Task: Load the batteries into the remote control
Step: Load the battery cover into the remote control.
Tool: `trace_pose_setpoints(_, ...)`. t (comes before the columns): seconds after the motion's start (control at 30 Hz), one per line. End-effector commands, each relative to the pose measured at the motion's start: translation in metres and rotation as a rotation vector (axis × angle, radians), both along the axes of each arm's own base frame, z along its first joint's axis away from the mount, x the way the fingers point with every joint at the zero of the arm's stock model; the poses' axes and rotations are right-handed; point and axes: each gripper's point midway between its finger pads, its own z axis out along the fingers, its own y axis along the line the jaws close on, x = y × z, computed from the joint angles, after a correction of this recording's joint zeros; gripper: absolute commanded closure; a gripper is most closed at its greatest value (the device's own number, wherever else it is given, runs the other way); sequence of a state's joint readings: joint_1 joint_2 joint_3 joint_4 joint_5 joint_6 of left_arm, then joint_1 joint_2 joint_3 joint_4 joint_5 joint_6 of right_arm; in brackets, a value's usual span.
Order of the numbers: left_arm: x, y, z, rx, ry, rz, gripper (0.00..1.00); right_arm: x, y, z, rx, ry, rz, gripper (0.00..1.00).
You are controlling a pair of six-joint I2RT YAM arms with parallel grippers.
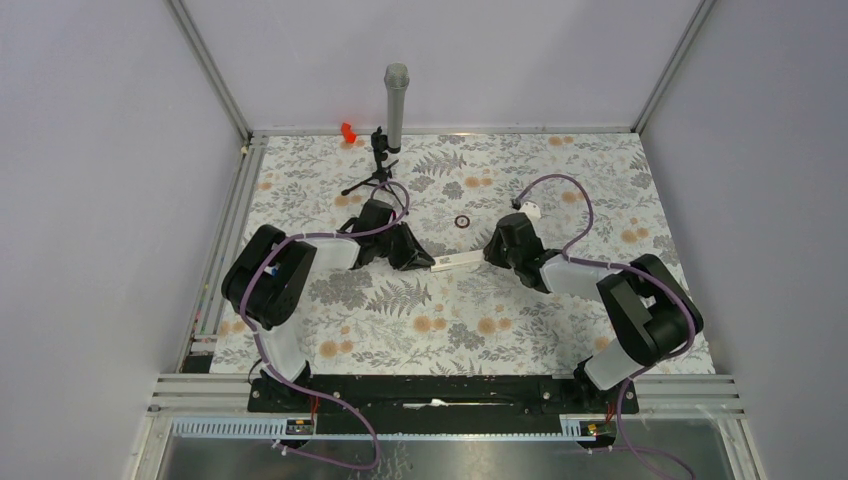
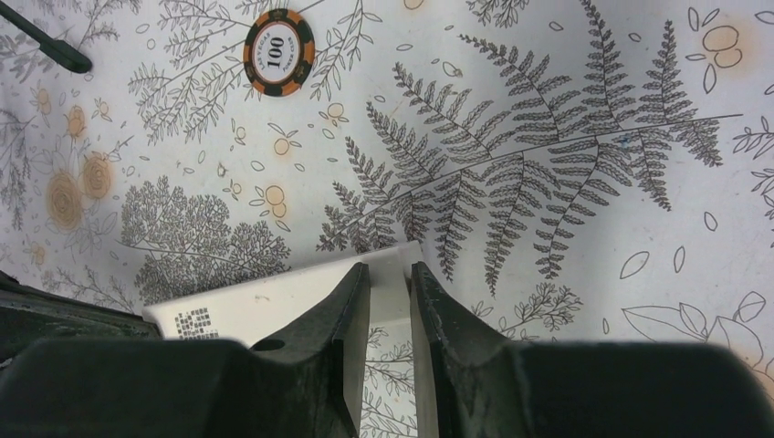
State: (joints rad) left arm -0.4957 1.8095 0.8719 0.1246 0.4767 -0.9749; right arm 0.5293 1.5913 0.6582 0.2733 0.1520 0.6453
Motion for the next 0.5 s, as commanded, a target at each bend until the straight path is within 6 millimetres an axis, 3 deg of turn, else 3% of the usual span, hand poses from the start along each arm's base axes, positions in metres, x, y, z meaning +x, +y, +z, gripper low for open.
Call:
trace_pose_setpoints(0.0, -0.014, -0.024, -0.008, -0.089, 0.032, -0.044, 1.00, -0.125, 0.046, -0.067, 0.068, 0.451, 0.245, 0.86)
trace_pose_setpoints(0.3, 0.002, -0.019, -0.002, -0.134, 0.002, 0.024, 1.00, -0.128, 0.063, -0.060, 0.088, 0.421, 0.265, 0.89)
trace_pose_setpoints(0.47, 0.004, -0.021, 0.004, -0.164, -0.001, 0.031, 1.00, -0.112, 0.064, -0.049, 0.051, 0.351, 0.266, 0.87)
